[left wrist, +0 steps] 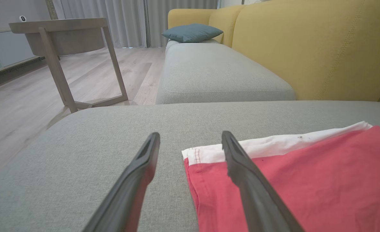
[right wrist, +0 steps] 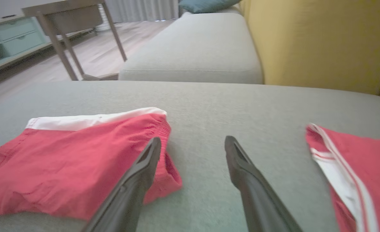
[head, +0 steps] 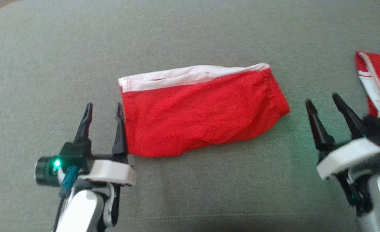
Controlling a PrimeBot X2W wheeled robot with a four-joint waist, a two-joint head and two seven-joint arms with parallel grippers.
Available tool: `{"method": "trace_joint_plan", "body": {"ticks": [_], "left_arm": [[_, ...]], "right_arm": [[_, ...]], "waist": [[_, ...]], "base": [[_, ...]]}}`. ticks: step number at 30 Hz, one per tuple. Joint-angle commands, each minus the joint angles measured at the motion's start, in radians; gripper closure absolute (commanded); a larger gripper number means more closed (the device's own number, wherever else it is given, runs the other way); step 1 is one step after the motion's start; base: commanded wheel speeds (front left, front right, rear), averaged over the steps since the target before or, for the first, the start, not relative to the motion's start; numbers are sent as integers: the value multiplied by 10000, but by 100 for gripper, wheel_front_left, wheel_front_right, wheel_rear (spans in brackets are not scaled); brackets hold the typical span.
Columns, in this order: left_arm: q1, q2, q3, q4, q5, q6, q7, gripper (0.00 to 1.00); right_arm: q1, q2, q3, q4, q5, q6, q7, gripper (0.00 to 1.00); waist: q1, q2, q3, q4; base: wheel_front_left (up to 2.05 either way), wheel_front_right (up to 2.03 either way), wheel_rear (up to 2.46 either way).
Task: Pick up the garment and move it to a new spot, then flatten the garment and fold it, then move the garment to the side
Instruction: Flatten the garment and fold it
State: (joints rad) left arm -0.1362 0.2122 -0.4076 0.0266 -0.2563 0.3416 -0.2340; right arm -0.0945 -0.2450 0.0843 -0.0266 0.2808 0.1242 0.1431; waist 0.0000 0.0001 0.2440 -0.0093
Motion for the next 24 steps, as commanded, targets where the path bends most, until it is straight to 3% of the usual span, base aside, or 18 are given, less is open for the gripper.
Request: {"method": "trace_joint_plan", "body": {"ticks": [1, 5, 9, 20, 22, 24], "left_arm": [[-493, 15, 271, -227, 121, -47, -79, 0], [-825, -227, 81, -66, 174, -158, -155, 0], [-1066, -419, -28, 143, 203, -262, -214, 0], [-1295, -572, 19, 379, 312, -369, -270, 0], [-1326, -575, 35, 392, 343, -386, -272, 0], [-1353, -586, 51, 376, 378, -403, -274, 0]], "right_arm": [[-568, -344, 493, -150, 222, 65, 153, 0], [-1477, -868, 1354, 612, 709, 65, 797, 0], [-2128, -1234, 1577, 1553, 1069, 65, 1472, 0], [-2837, -1677, 2623, 2887, 2600, 65, 3387, 3], [-2926, -1763, 2835, 2979, 2895, 65, 3767, 100], [-2962, -1836, 3007, 3044, 3196, 65, 4170, 100]], "waist": [[0, -1, 381, 397], [0, -1, 759, 799], [0, -1, 972, 1053], [0, -1, 1177, 1124], [0, -1, 1209, 1098], [0, -1, 1238, 1073]], "base": [[0, 0, 0], [0, 0, 0], [0, 0, 0], [0, 0, 0], [0, 0, 0], [0, 0, 0]]}}
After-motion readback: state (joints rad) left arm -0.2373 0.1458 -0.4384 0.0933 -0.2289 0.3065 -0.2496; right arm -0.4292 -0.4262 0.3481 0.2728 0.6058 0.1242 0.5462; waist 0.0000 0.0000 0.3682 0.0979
